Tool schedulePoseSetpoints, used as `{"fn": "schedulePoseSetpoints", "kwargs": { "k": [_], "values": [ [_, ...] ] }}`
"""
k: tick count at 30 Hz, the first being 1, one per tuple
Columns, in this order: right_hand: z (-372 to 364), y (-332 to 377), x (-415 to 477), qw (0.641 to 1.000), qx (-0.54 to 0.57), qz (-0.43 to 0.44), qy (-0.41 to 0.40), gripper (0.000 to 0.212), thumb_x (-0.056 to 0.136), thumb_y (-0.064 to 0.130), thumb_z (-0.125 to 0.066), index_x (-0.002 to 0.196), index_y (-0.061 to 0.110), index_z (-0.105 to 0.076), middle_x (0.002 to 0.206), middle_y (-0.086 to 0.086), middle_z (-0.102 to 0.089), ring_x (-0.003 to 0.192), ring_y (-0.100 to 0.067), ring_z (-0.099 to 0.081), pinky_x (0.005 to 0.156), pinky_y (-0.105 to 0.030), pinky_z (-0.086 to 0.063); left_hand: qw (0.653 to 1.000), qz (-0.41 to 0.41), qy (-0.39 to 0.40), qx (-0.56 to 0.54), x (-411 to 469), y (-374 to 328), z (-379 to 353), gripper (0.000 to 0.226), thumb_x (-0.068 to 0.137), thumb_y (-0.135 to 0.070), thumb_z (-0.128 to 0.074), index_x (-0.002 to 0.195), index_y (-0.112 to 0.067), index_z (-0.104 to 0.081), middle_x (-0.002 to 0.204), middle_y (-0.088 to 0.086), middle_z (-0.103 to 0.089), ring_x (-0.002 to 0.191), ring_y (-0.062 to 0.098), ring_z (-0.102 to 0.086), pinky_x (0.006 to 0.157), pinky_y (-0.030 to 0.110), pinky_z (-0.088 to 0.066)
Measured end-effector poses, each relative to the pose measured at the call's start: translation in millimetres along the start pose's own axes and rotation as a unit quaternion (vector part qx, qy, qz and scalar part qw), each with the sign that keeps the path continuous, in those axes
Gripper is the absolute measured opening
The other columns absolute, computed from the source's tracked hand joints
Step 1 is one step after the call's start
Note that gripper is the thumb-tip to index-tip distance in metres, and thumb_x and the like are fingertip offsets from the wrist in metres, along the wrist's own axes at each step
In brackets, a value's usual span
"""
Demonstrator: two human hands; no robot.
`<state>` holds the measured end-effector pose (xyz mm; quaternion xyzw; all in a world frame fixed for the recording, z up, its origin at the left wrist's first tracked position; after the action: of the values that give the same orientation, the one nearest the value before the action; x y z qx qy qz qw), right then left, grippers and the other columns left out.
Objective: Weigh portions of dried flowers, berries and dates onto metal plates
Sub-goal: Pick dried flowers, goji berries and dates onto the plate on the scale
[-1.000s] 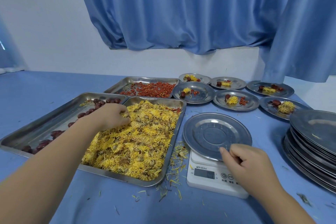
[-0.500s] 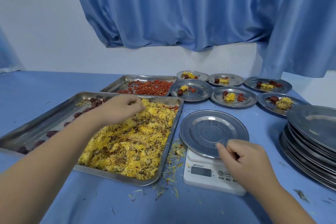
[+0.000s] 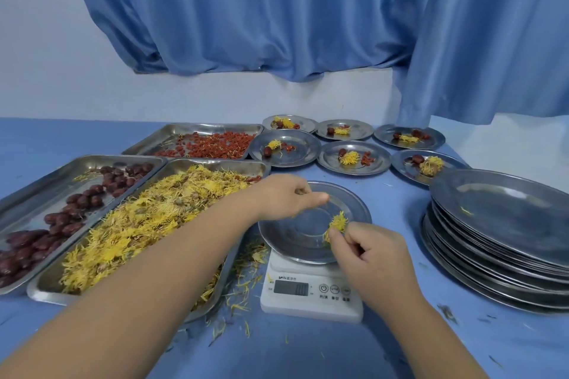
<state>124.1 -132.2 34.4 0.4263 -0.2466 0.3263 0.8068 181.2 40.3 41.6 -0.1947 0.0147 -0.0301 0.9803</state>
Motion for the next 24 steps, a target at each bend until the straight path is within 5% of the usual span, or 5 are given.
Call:
{"fn": "schedulePoseSetpoints", "kwargs": {
  "k": [6, 10, 16, 24],
  "values": [
    [-3.5, 6.4, -2.7, 1.0, 0.012, 0.008, 0.012, 0.049, 0.085, 0.023, -0.06, 0.055, 0.02, -0.022, 0.048, 0.005, -0.022, 0.046, -0.016, -0.028, 0.044, -0.037, -0.031, 0.999, 0.0, -0.035, -0.016, -14.2, 8.5, 10.8, 0.088, 0.076, -0.082, -0.017, 0.111, -0.019, -0.066, 0.107, -0.003, -0.068, 0.1, 0.017, -0.061, 0.086, 0.034, -0.047],
    [-9.2, 13.4, -6.6, 0.999, -0.013, 0.029, 0.03, 0.049, 0.086, 0.022, -0.061, 0.054, 0.019, -0.024, 0.048, 0.006, -0.024, 0.045, -0.015, -0.029, 0.043, -0.034, -0.031, 0.993, -0.023, -0.098, -0.068, -36.8, 14.0, 27.7, 0.059, 0.086, -0.072, -0.029, 0.109, -0.03, -0.064, 0.095, -0.024, -0.057, 0.092, 0.002, -0.055, 0.077, 0.025, -0.038],
    [-27.1, 53.6, -13.2, 0.993, -0.035, 0.111, 0.017, 0.043, 0.088, 0.03, -0.051, 0.055, 0.02, -0.026, 0.048, 0.007, -0.027, 0.043, -0.013, -0.03, 0.039, -0.033, -0.031, 0.979, 0.004, -0.132, -0.154, -83.5, 62.9, 40.6, 0.02, 0.097, -0.042, -0.053, 0.108, -0.036, -0.069, 0.104, -0.028, -0.061, 0.086, -0.016, -0.056, 0.069, 0.015, -0.041],
    [-91.4, 106.1, 0.6, 0.993, -0.015, 0.102, 0.054, 0.032, 0.091, 0.036, -0.045, 0.061, 0.026, -0.036, 0.057, 0.01, -0.035, 0.052, -0.008, -0.038, 0.046, -0.026, -0.034, 0.952, 0.128, -0.229, -0.157, -138.0, 165.5, 90.9, 0.016, 0.097, -0.039, -0.052, 0.103, -0.036, -0.067, 0.093, -0.011, -0.068, 0.064, 0.004, -0.059, 0.062, 0.029, -0.052]
  ]
}}
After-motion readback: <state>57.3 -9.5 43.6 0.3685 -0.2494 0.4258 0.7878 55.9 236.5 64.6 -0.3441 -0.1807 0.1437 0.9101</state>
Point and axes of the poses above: each hand's wrist, its own x-axis towards the middle knuckle, its own z-axis out of the back of the hand, y = z × x, the point moved 7 cm from there along x, towards the middle knuckle
